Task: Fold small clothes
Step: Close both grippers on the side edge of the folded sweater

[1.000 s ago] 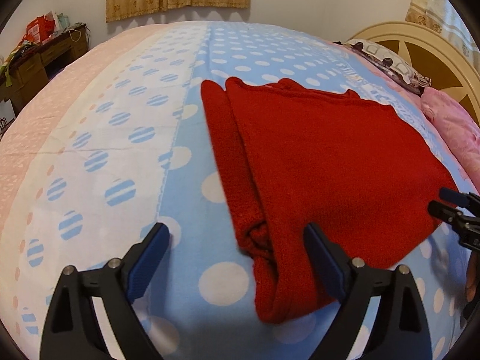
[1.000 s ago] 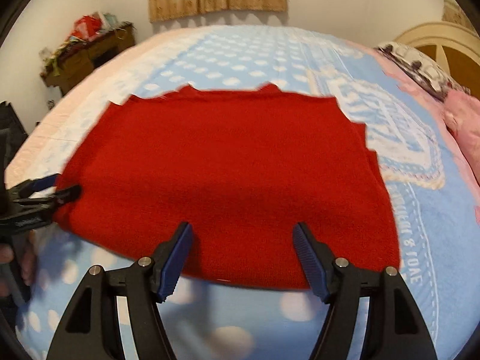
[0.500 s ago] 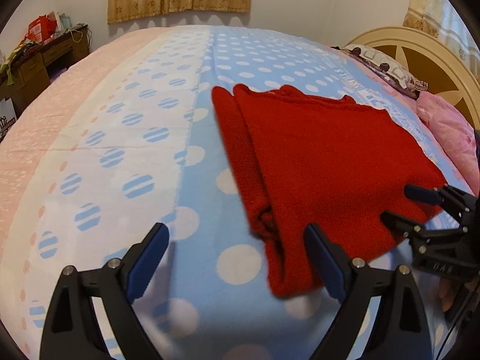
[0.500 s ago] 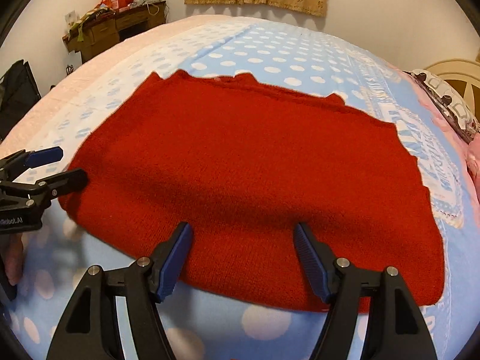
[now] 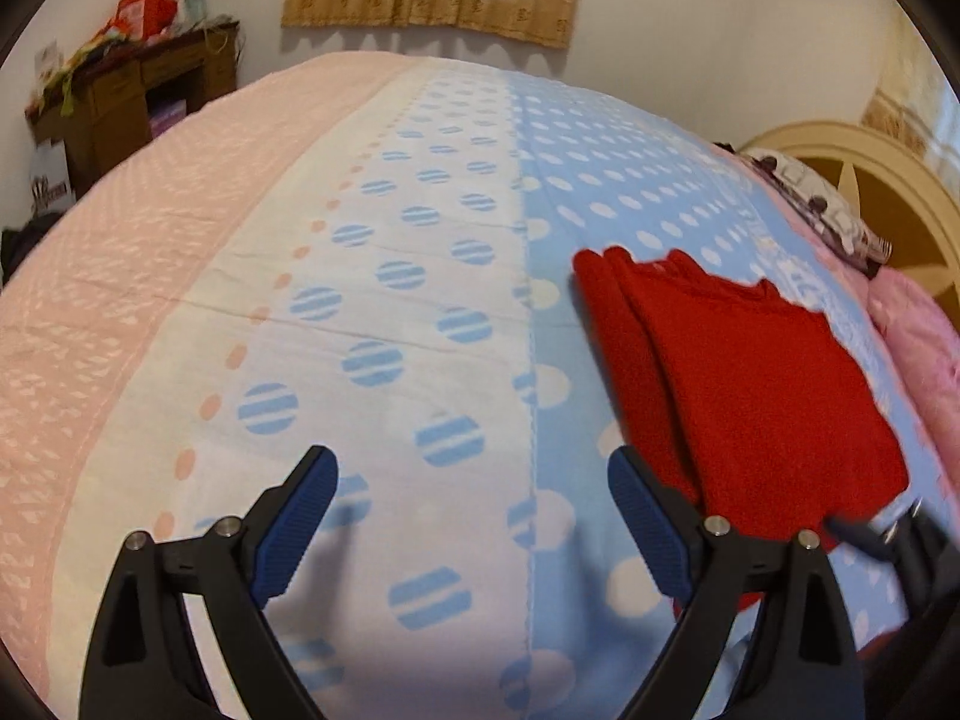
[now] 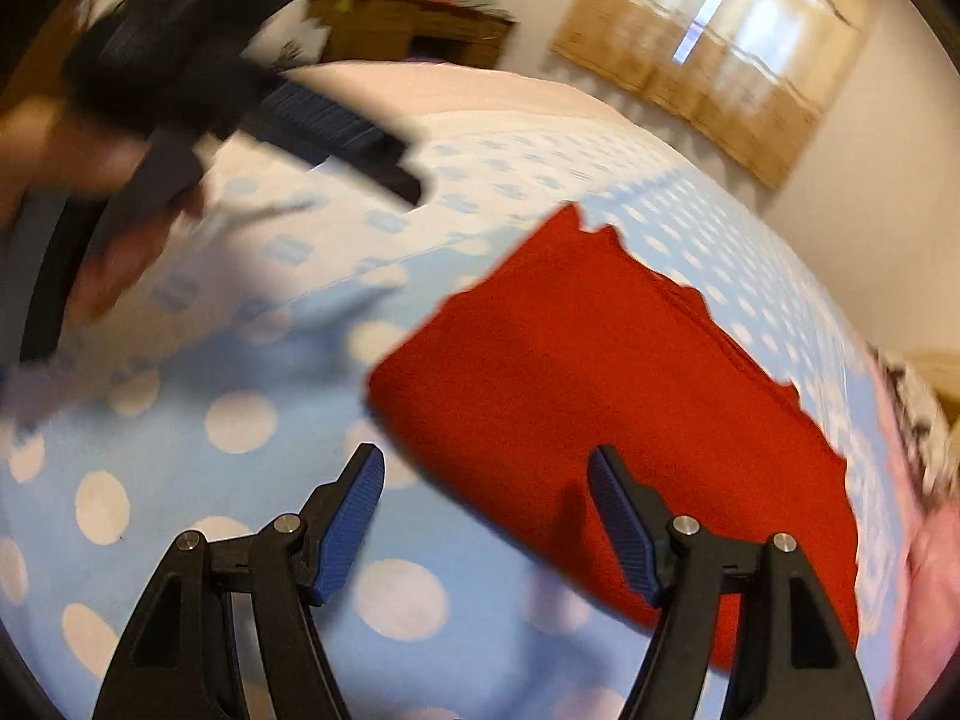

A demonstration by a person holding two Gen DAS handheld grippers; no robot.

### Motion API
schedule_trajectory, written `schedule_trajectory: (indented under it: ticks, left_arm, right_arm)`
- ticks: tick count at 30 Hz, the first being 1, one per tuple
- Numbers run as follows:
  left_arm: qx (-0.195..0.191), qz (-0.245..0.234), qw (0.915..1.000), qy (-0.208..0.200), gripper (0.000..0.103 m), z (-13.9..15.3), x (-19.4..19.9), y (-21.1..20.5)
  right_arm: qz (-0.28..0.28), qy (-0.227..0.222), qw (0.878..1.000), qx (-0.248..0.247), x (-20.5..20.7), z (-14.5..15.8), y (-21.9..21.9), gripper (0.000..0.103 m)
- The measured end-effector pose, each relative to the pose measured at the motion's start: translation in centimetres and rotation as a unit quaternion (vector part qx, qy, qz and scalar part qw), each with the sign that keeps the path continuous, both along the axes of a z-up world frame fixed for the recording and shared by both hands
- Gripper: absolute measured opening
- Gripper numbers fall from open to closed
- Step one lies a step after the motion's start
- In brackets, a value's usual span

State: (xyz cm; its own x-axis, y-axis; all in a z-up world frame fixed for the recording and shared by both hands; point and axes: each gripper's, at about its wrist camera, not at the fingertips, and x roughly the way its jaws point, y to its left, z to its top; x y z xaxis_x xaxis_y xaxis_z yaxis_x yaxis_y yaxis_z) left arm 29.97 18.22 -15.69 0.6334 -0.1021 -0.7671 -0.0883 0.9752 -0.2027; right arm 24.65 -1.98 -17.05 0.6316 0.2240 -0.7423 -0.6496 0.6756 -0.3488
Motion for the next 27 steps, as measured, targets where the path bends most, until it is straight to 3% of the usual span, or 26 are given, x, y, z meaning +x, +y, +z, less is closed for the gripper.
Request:
schedule_trajectory:
  ticks: [6, 12, 22, 25, 27]
  left_arm:
    - [-0.046, -0.007, 0.9989, 0.01, 0.094, -0.7, 1.7, 0.1]
    - [-0.104, -0.042, 0.9937, 0.003, 0.094, -0.5, 4.4, -1.7]
    - [-0.1, -0.077, 0.9919, 0.017, 0.094, -1.5, 9.8, -4.8]
    - [-0.114, -0.082, 0.9898, 0.022, 0.093, -1.9, 10.6, -5.1]
    - [-0.113, -0.085, 0.9896, 0.024, 0.092, -2.1, 10.9, -5.4]
  right_arm:
    - [-0.001, -0.031, 0.999, -0.035, 0.4, -0.8, 1.5, 0.071]
    - [-0.01, -0.053, 0.997, -0.049, 0.6, -1.6, 2.0, 0.071]
    - [0.0, -0.072, 0.996, -0.057, -0.1, -2.0, 2.4, 0.056]
    - [-0.002, -0.069, 0.996, -0.056, 0.1, -2.2, 2.4, 0.052]
    - [-0.002, -0.068, 0.996, -0.055, 0.2, -2.2, 2.4, 0.044]
